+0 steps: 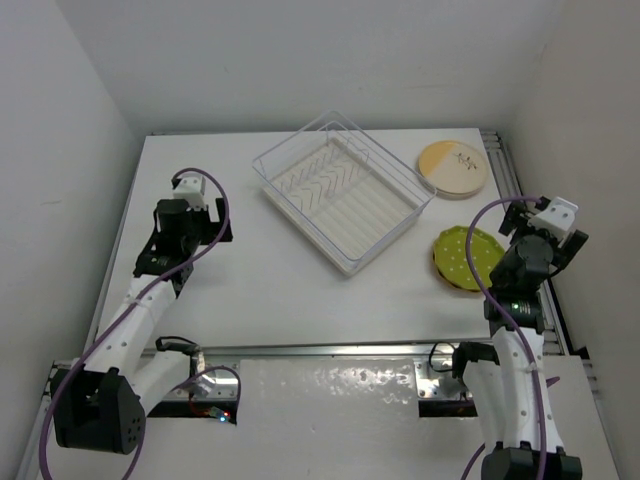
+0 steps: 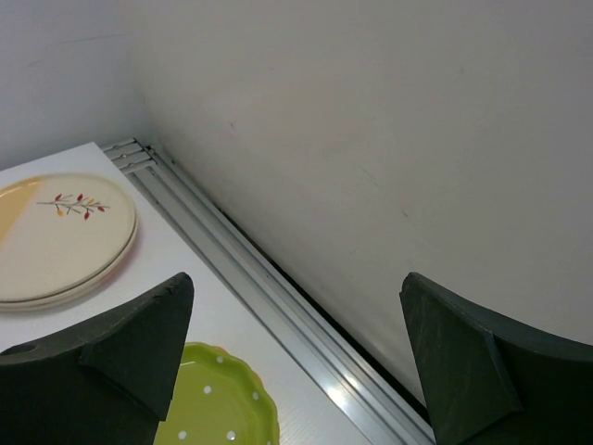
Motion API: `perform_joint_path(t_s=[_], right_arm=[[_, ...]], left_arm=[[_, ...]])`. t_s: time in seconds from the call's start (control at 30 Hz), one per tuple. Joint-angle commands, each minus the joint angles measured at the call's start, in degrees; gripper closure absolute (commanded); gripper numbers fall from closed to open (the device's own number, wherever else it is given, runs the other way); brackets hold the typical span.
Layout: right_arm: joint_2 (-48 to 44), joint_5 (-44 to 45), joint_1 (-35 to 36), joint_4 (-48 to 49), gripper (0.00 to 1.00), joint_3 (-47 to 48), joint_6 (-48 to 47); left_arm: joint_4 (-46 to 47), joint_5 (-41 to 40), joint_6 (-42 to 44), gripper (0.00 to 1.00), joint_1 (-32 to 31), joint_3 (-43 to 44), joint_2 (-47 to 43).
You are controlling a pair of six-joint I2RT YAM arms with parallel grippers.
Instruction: Unload the plates from the dish rack
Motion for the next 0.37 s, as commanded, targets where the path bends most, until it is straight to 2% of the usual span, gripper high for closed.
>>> perform_joint_path(t_s=[0.0, 0.33], right_arm=[[0.0, 1.1, -0.1, 0.8, 0.09, 0.0, -0.8], [1.0, 0.8, -0.2, 1.1, 0.09, 0.3, -1.6]], left_arm=[[1.0, 0.7, -0.6, 0.0, 0.6, 2.2, -0.7], [1.4, 2.2, 1.6, 0.01, 0.6, 1.7, -0.6]])
